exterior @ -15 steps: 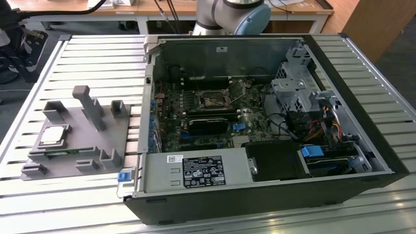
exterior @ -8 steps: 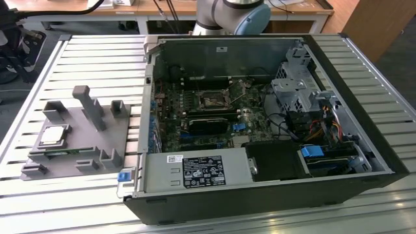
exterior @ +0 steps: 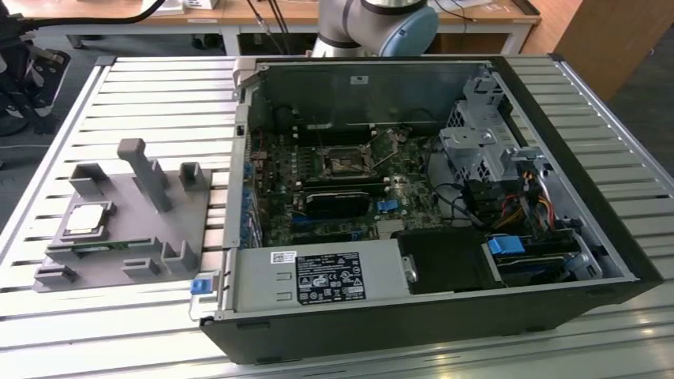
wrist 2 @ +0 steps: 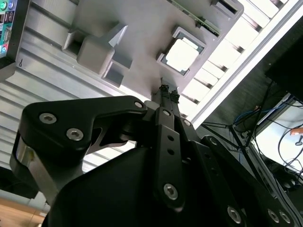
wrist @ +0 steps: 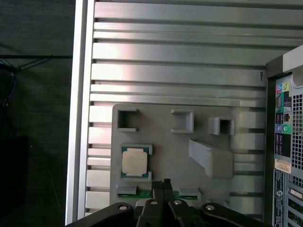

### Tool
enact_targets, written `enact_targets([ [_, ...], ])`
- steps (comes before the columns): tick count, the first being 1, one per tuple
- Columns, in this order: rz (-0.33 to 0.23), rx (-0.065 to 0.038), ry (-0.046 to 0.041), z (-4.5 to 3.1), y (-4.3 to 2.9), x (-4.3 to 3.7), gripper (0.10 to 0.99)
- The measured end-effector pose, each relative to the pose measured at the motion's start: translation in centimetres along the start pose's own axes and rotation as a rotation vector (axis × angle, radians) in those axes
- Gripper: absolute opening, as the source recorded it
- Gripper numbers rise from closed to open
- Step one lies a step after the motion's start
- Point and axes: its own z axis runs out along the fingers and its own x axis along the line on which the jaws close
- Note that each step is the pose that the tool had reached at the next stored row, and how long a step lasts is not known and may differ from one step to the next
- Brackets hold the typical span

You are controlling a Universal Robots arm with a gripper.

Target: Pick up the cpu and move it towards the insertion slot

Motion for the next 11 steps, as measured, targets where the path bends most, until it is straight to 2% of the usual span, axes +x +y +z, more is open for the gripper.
enact_targets([
  [11,0.000,0.000,0.0001,0.00,0.01,0.58,0.106],
])
